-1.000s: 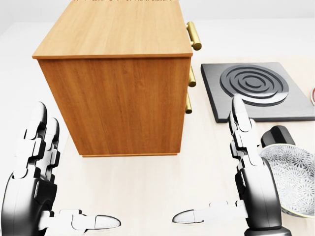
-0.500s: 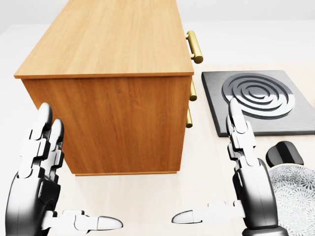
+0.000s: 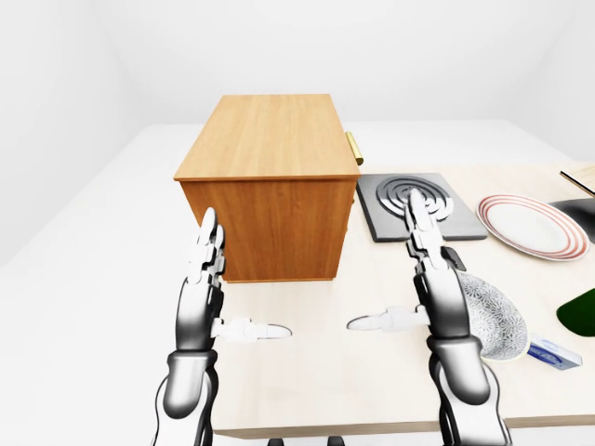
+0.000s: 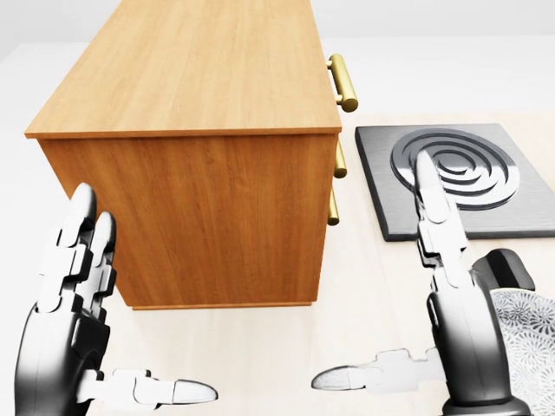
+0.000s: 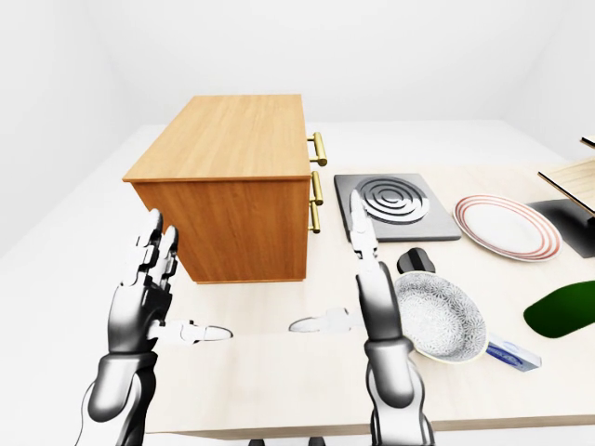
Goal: Put the bowl on the top of the cabinet.
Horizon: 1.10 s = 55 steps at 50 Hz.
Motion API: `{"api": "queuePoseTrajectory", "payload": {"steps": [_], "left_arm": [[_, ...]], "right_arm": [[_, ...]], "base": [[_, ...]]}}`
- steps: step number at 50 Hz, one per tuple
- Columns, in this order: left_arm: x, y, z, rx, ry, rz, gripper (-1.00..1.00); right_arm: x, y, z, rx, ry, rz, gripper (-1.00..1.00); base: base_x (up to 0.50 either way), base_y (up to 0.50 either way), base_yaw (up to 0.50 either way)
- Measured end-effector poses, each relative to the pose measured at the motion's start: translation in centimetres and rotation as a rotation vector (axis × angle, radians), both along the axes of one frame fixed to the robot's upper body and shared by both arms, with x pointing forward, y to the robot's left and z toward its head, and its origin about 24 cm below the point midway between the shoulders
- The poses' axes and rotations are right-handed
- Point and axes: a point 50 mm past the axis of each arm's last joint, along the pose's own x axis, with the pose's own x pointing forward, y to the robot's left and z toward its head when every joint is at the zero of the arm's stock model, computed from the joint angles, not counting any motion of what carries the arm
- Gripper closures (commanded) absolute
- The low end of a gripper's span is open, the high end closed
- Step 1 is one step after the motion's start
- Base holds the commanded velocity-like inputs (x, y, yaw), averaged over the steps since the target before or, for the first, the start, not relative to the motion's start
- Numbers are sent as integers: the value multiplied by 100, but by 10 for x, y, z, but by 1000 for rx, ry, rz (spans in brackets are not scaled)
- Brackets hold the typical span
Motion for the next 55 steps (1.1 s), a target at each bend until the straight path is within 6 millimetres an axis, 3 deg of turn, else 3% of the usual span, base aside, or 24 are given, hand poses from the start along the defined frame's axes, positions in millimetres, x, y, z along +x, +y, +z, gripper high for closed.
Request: {"api": "queuePoseTrajectory", "payload": {"steps": [10, 15, 26, 31, 44, 55], "left_arm": [[1, 0, -2, 0, 10, 6, -100], [2, 0, -3, 1, 14, 9, -100], [2, 0, -5, 2, 19, 10, -100], [2, 0, -5, 2, 22, 10, -100], [3, -1, -7, 4, 31, 7, -100], [3, -1, -9, 6, 36, 3, -100]], "right_arm": [[-16, -24, 27, -252, -15, -62, -100], [-29, -35, 24, -367, 26, -91, -100], [-53, -68, 6, -515, 293, -197, -100], [-64, -79, 7, -553, 367, -234, -100], [-78, -97, 23, -589, 339, -395, -100], [-79, -106, 7, -588, 447, -430, -100]], "base": [[0, 0, 0], [0, 0, 0], [0, 0, 0], [0, 0, 0], [0, 0, 0], [0, 0, 0]]}}
